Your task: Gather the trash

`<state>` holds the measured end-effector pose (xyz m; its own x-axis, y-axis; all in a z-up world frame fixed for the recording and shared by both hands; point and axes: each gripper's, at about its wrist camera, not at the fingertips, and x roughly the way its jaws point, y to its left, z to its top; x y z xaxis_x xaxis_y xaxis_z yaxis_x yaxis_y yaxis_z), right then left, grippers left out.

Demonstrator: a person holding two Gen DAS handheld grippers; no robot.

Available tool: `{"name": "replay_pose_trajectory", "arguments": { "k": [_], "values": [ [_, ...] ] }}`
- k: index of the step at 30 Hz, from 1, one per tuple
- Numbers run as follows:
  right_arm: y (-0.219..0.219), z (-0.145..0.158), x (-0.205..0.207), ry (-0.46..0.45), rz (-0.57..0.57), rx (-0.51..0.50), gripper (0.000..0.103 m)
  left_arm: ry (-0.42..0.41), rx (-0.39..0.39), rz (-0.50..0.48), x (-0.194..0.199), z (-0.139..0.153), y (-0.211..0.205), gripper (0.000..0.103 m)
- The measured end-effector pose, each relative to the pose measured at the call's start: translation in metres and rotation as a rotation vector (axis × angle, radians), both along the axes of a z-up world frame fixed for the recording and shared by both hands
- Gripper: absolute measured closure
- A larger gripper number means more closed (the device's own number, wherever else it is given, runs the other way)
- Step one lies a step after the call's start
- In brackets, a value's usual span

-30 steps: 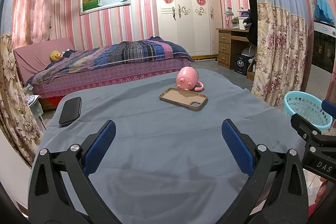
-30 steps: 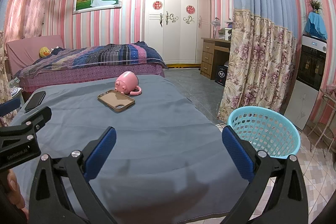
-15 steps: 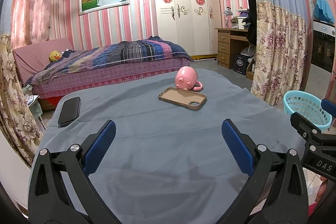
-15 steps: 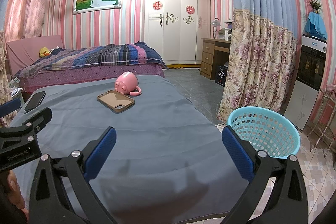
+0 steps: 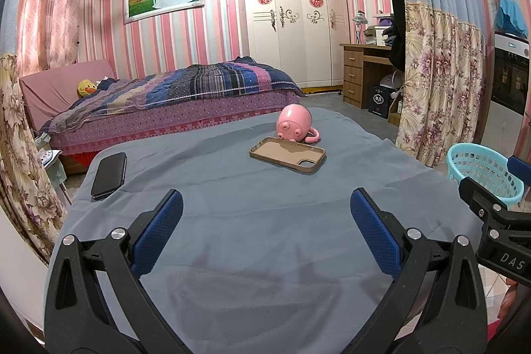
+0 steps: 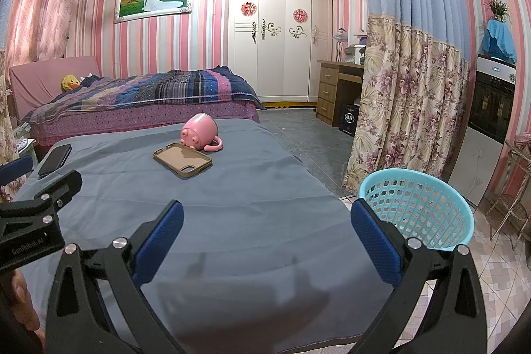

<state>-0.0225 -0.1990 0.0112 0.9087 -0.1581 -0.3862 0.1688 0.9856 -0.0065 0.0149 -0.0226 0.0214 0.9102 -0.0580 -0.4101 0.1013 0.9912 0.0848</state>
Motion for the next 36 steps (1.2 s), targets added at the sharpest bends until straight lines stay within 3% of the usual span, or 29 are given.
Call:
{"name": "replay_pose_trajectory", "arguments": {
  "k": [36],
  "values": [
    [-0.0058,0.002,0.0018,-0.006,-0.004,0.011,0.005,-0.003,0.001,0.011,-0.0032,0.0,-0.0034,0.005]
  ]
}}
